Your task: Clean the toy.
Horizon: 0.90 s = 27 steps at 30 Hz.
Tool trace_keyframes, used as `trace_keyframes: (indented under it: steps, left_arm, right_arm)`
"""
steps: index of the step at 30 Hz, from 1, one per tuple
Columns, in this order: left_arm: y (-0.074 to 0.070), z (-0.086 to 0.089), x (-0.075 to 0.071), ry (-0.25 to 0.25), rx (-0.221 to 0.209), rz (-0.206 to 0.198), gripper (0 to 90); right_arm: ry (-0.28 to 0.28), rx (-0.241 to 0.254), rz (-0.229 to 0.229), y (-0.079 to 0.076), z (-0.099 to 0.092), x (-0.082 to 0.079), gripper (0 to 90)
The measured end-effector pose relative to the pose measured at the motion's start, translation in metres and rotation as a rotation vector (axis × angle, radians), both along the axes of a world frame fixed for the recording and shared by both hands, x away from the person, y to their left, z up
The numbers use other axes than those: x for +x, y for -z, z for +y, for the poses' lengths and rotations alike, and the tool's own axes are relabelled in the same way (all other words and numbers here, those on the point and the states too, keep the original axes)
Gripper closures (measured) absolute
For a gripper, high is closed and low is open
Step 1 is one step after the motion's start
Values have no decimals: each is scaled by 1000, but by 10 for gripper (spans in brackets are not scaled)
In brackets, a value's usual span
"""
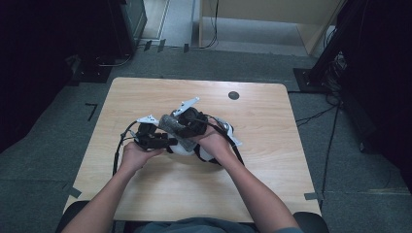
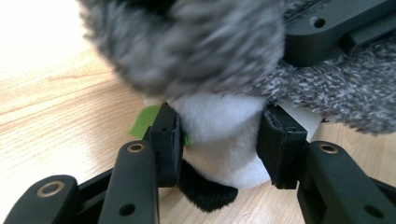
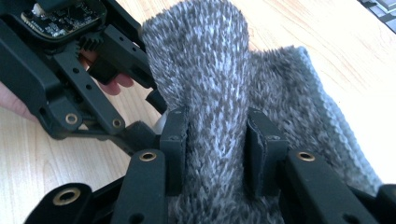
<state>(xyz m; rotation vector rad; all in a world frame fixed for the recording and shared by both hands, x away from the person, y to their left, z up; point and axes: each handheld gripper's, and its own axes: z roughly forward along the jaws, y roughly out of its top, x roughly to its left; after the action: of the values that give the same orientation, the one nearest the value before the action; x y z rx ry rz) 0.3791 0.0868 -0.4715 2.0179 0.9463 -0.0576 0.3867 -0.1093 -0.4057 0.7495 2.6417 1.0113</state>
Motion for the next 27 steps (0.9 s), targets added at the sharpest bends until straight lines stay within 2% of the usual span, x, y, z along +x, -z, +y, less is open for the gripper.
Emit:
trace_keyframes:
  steps: [4, 14, 18, 27]
  left_arm:
    - [0, -1, 0, 2, 2, -3, 560]
    - [-1, -1, 1, -1, 8, 13, 583]
    - [-2, -1, 1, -1, 5, 13, 587]
    - [-2, -1, 1, 1, 4, 9, 587]
  right_arm:
    - [5, 21, 4, 2, -9, -2, 652]
    - [3, -11, -11, -1, -34, -12, 648]
    - [17, -9, -2, -2, -46, -14, 653]
    - [42, -30, -12, -10, -67, -22, 670]
